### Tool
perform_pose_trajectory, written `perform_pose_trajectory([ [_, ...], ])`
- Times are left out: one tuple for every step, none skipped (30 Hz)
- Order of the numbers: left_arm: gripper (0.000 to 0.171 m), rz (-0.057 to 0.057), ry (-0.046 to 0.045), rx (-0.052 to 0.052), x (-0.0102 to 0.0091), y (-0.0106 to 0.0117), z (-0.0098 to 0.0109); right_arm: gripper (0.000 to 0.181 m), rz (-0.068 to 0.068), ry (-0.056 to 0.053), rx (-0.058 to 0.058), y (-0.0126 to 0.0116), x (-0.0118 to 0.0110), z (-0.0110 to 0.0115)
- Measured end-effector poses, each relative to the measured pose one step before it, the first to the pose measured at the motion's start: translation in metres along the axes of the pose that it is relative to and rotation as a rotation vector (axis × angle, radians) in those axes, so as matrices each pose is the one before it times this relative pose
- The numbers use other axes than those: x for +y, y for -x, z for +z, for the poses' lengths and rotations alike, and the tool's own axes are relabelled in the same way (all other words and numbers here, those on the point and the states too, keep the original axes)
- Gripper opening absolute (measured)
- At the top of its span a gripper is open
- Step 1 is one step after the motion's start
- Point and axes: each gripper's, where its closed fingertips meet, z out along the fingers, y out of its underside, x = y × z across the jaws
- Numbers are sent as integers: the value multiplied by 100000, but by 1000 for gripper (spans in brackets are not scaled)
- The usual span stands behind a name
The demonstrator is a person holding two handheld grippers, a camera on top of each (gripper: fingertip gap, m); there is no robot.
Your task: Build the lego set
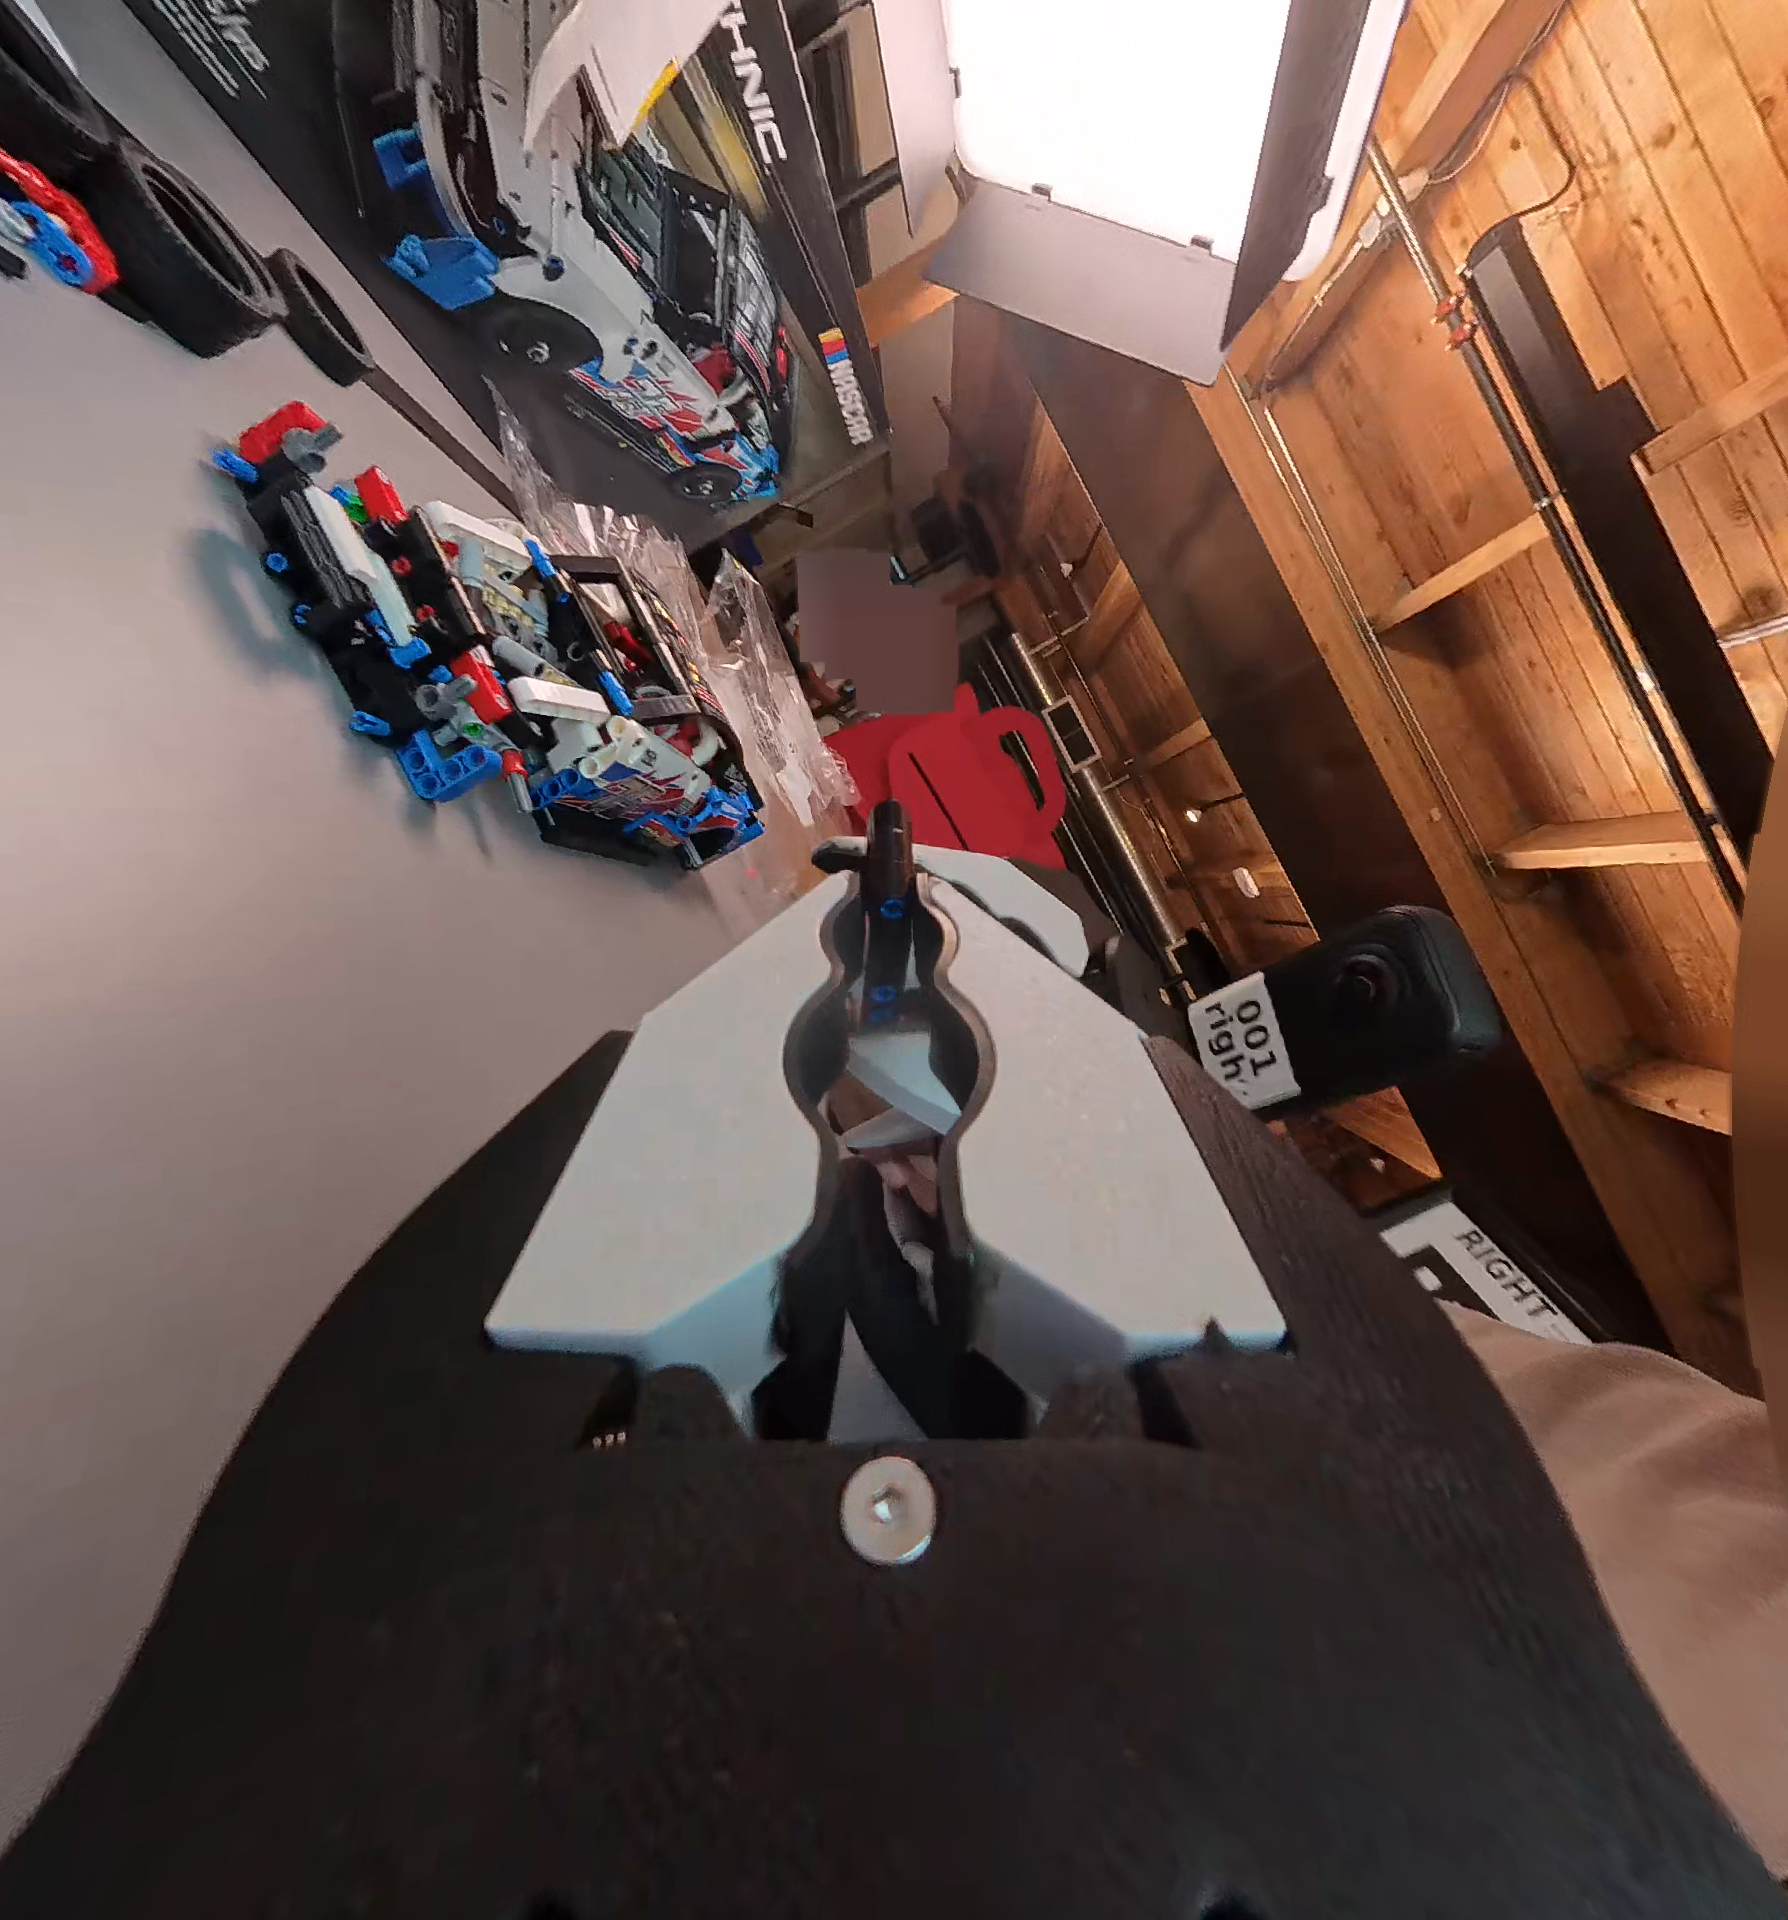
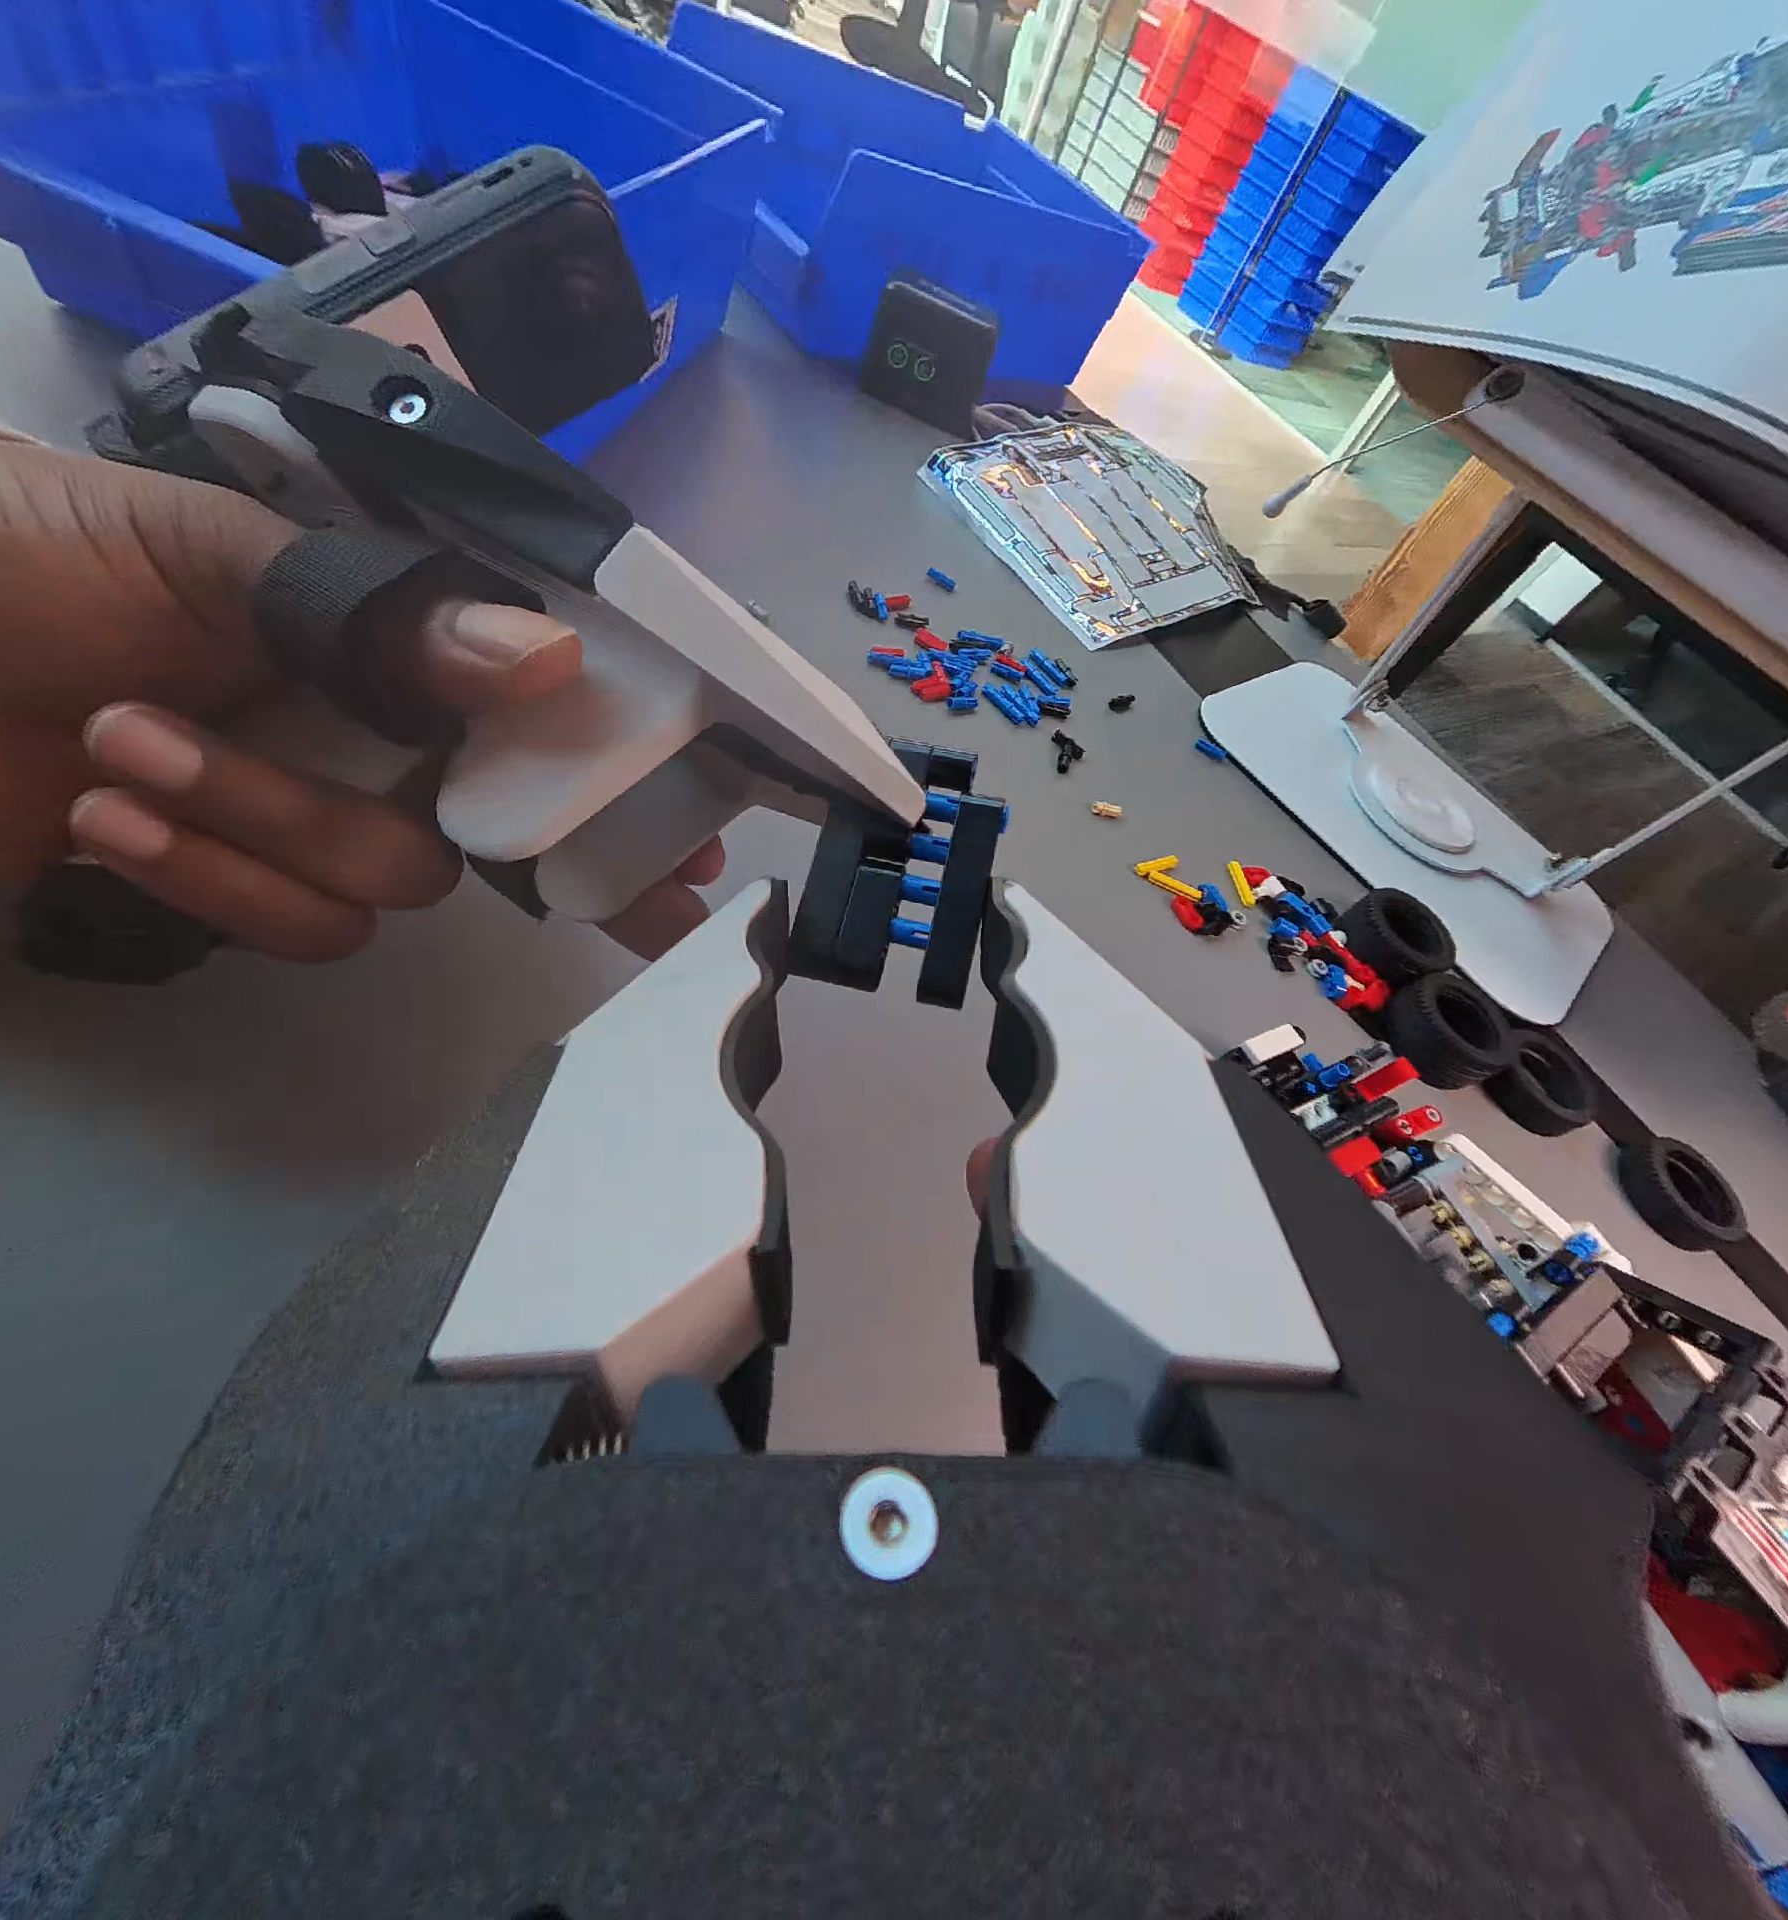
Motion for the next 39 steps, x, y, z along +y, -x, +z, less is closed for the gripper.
perform_pose_trajectory([
  [10,-888,3663,4776,238,-597,-4,35,401,-1069,-3079,146,-51,-243],
  [19,467,5840,5288,371,-750,-10,34,-581,-2149,-3820,171,-151,-364],
  [27,3315,7751,4605,496,-772,-90,34,1246,-1399,-3143,1,-87,-422],
  [32,5973,7799,1731,500,-520,-187,34,1609,-1372,-5176,300,-118,-414],
  [32,6409,6725,-1130,468,-255,-195,34,1556,18,-2687,55,47,-356],
  [32,4981,5739,-2485,475,-51,-100,33,-1181,493,-1232,46,108,-262],
  [26,2585,4574,-4183,452,324,38,33,-2900,2066,-1068,231,294,-107],
  [18,1213,2187,-4098,286,452,136,33,-3330,1602,-926,371,196,15],
  [8,529,719,-2469,275,277,173,33,-2582,1280,-1050,460,127,150],
  [8,240,1171,-2291,403,300,150,33,-2289,1634,419,250,152,185],
  [8,598,1412,-2196,320,327,26,33,-4103,2939,1190,70,396,149],
  [7,138,905,-1520,204,223,-17,33,-3772,2002,1512,76,236,141],
  [7,-1074,-456,-1119,22,227,7,33,-3458,1686,2004,5,153,135],
  [6,-2368,-1116,-607,10,239,70,32,-3619,1577,2501,-135,123,104],
  [6,-2671,-1586,277,-28,162,81,32,-3473,1734,1486,-117,145,63],
  [6,-2812,-1703,767,-85,66,39,32,-1917,370,1241,-122,35,27],
  [6,-2157,-1411,714,-92,34,19,28,280,-595,414,-11,-42,9],
  [6,-771,-84,-247,104,128,72,28,-501,15,535,-8,69,39],
  [6,-229,98,-399,106,180,74,28,-1714,1128,315,40,224,59],
  [6,-802,-215,-9,-28,137,32,28,-1213,832,521,9,182,99],
  [6,-1185,-416,396,-89,67,21,28,-93,-577,423,-67,29,73],
  [6,-511,-442,-29,-108,107,30,28,778,-870,-341,-79,23,62],
  [6,424,-255,-1037,-139,192,22,29,406,-538,264,-115,62,112],
  [6,1009,767,-1750,-49,292,34,30,625,608,271,-51,188,209],
  [6,-91,438,-378,16,115,62,31,338,1029,216,-3,181,208],
  [6,-984,697,531,159,-56,138,32,-398,5,721,-34,-93,76],
  [6,734,764,-881,258,35,171,40,-471,392,484,67,-149,89],
  [6,1238,744,-1680,247,94,164,39,-53,2147,-462,236,90,186],
  [6,-189,-279,-674,91,43,91,35,1081,2568,956,-22,242,173],
  [6,-1318,-661,197,11,-24,50,30,765,-158,1068,-122,-52,1],
  [6,-279,-395,-922,-16,78,26,29,2133,985,-48,-29,64,48],
  [6,896,-49,-1247,-9,85,-5,29,1281,1947,271,0,142,97],
  [5,275,126,-412,-12,1,-37,29,-2016,296,1410,-41,-18,39],
  [5,-417,265,77,50,2,-25,29,-854,-103,910,13,-24,17],
  [5,-985,-327,1043,-23,-108,-38,23,221,-375,-1832,283,-25,-29],
  [5,-362,626,571,47,-85,-52,23,669,-2173,285,78,-229,-67],
  [5,1230,724,-298,91,-34,-23,23,-1349,-817,766,48,-41,-52],
  [5,681,728,-512,87,11,-21,23,-1170,-333,791,40,-39,-15],
  [5,-524,354,111,96,52,-21,23,-996,257,-211,103,36,21],
])
